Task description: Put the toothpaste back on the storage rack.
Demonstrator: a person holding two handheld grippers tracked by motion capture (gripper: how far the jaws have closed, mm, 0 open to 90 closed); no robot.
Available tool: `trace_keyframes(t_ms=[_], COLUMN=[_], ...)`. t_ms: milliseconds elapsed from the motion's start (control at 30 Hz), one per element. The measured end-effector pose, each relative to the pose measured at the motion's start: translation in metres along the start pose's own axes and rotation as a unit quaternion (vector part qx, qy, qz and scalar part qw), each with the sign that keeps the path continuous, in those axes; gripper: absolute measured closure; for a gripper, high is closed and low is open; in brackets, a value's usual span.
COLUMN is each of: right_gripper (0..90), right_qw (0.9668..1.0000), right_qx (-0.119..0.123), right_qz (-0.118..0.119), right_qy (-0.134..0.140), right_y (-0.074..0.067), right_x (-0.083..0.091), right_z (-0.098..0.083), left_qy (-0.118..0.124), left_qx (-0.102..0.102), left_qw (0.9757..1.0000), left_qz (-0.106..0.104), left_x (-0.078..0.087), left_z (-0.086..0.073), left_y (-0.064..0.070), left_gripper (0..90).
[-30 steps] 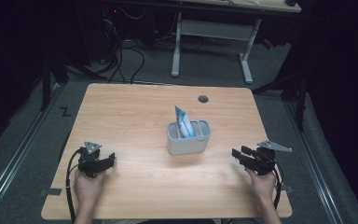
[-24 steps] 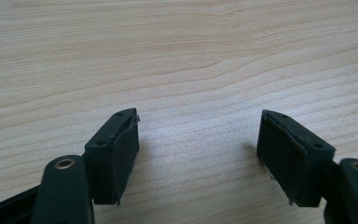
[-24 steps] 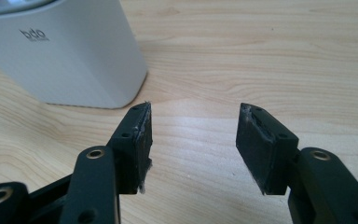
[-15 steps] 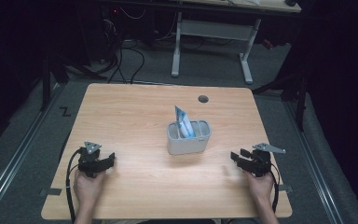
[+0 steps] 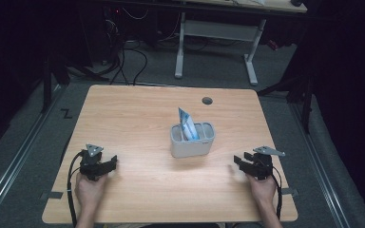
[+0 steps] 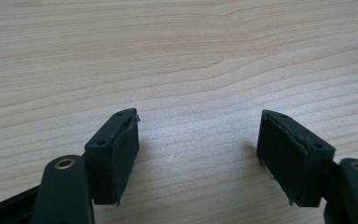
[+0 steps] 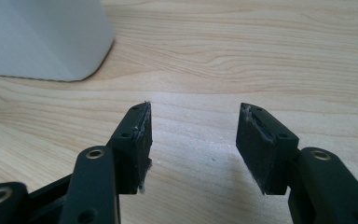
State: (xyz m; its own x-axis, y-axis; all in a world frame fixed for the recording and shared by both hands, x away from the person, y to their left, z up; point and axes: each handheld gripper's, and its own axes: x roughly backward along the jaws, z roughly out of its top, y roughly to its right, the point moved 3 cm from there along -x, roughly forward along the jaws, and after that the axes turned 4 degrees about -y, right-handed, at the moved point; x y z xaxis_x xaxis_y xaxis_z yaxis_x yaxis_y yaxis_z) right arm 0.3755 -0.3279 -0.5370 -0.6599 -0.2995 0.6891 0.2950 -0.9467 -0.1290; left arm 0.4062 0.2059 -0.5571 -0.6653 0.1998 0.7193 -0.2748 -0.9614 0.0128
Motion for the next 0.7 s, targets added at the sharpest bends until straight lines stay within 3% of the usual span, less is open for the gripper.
trace_keyframes(t_ms=[700], right_gripper=[44.3], right_qw=[0.9987], right_qx=[0.021], right_qz=[-0.040], right_qy=[-0.024], right_y=[0.002], right_x=[-0.013], right_z=[-0.004], left_qy=[0.000], left_qx=[0.000], left_qw=[1.0000], left_qz=[0.000], left_x=[0.000], left_z=[0.000], left_y=[0.000], left_gripper=[30.0])
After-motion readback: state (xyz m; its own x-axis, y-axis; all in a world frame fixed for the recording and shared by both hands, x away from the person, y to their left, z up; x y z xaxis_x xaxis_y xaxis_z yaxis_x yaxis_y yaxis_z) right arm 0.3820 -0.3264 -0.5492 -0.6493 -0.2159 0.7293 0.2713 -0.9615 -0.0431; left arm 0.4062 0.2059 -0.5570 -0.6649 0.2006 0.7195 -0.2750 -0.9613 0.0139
